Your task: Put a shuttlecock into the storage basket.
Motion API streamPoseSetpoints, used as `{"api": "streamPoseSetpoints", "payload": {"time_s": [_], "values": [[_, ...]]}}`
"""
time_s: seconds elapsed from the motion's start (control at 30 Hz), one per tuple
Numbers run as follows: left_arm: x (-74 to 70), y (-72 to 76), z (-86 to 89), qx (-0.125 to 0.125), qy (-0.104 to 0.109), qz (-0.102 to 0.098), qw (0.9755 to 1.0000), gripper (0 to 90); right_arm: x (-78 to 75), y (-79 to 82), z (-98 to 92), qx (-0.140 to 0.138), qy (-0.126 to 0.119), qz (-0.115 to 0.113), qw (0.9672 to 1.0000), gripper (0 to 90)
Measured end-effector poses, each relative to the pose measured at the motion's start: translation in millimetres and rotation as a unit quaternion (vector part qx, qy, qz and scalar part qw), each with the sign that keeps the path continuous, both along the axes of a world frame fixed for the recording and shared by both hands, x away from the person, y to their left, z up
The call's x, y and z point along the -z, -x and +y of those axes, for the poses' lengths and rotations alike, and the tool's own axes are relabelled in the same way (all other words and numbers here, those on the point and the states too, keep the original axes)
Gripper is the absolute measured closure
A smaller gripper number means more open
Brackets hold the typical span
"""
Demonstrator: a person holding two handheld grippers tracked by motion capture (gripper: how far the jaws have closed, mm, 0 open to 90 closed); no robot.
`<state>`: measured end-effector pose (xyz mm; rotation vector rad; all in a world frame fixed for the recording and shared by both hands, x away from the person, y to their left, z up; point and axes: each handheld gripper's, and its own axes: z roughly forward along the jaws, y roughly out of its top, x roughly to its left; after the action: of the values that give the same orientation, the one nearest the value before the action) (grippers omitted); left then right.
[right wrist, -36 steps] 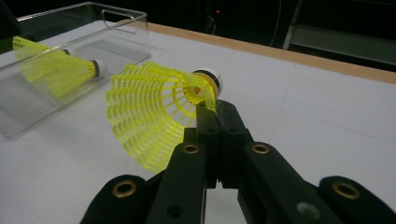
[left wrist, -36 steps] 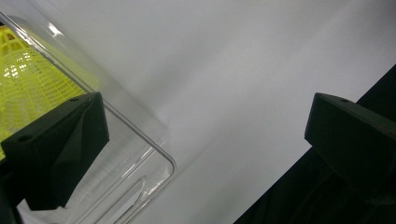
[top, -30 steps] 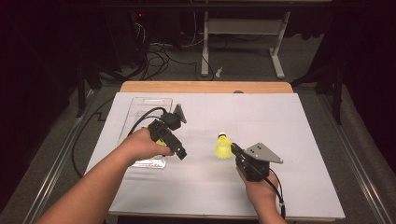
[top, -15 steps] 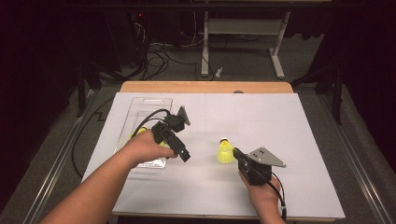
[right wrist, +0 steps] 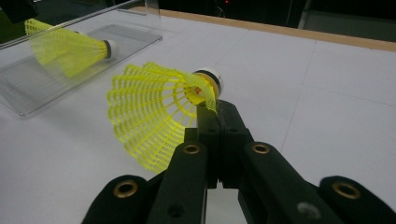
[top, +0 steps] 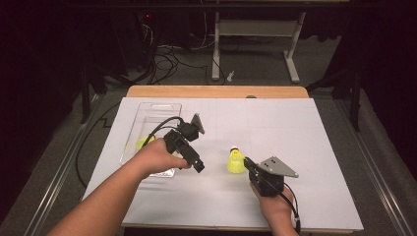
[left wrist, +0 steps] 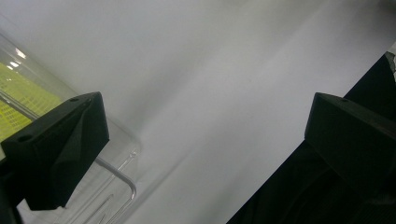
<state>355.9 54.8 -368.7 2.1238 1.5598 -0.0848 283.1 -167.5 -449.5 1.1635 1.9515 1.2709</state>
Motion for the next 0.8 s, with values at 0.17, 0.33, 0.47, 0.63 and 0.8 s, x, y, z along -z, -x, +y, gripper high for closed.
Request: {"api": "streamPoseSetpoints", "payload": {"time_s": [0.17,0.33,0.47,0.63,0.8], "values": [[0.6,1.0,-2.9,0.002,-0.001,-0.002,1.0,0.9,1.5,0.5,5.0,-0.001,0.001,0.0,1.0,90.0],[0.6,2.9,-7.1,0.001,0.001,-0.002,1.0,0.9,-0.4,2.5,9.2,-0.001,-0.003,-0.005,1.0,90.0],[1.0,3.4,-9.8,0.003,0.001,-0.003,1.0,1.0,-0.9,2.6,12.4,-0.003,-0.006,-0.006,1.0,90.0],[2.8,4.6,-13.1,0.009,0.001,-0.001,1.0,1.0,-0.9,2.8,17.9,-0.006,-0.007,-0.006,0.9999,90.0],[5.9,5.6,-17.5,0.012,0.001,0.0,0.9999,1.0,-0.7,3.1,22.0,-0.008,-0.006,-0.008,0.9999,90.0]]}}
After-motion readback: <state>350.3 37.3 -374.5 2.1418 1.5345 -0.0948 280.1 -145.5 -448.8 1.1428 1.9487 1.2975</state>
